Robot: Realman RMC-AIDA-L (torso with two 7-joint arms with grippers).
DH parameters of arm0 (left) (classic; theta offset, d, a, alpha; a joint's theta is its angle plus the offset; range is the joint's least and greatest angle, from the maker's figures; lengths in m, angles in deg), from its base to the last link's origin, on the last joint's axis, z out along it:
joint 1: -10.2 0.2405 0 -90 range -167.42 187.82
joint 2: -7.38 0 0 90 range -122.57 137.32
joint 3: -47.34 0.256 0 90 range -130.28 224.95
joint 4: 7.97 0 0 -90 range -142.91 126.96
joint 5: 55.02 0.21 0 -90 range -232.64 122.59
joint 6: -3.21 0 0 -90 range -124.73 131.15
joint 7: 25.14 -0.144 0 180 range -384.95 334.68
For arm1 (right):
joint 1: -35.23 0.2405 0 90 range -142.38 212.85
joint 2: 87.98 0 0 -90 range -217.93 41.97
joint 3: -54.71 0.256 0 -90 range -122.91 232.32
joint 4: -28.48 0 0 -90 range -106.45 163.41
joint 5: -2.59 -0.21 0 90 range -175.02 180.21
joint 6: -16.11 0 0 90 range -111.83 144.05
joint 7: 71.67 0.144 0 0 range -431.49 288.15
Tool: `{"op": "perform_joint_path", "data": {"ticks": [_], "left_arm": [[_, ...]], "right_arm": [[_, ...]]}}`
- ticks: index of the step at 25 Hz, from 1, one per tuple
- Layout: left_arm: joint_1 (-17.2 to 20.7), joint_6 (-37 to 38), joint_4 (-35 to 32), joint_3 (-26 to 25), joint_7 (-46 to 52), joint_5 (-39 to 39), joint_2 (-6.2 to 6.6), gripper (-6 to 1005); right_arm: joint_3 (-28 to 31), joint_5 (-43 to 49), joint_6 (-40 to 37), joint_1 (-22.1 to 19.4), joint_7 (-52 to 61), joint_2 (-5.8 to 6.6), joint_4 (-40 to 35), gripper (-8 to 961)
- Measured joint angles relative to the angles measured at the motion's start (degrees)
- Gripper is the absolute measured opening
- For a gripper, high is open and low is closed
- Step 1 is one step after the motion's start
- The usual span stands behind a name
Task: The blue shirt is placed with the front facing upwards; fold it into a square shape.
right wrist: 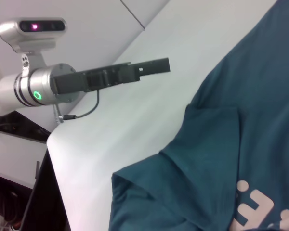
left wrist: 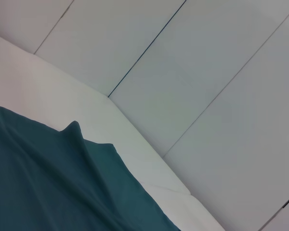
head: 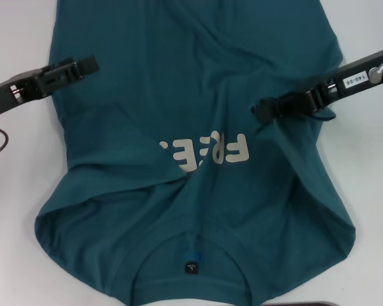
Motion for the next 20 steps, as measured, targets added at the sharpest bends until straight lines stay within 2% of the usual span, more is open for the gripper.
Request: {"op": "perform_joint_path", "data": {"ticks": [12, 16, 20], "left_arm": [[0.3, -0.3, -0.1, 0.0, -0.3, 0.0, -0.11, 904], [0.4, -0.5, -0.2, 0.0, -0.3, 0.0, -0.12, 904], [0.5, -0.5, -0.7, 0.0, -0.3, 0.0, -0.05, 904]], "right_arm": [[-5.1, 0.1, 5.1, -0.5, 0.6, -0.03, 3.5, 114], [-3.4, -0.1, 5.4, -0.6, 0.9, 0.31, 3.2, 231], [-1.8, 0.1, 5.4, -1.7, 2.4, 1.54, 3.2, 349]]}}
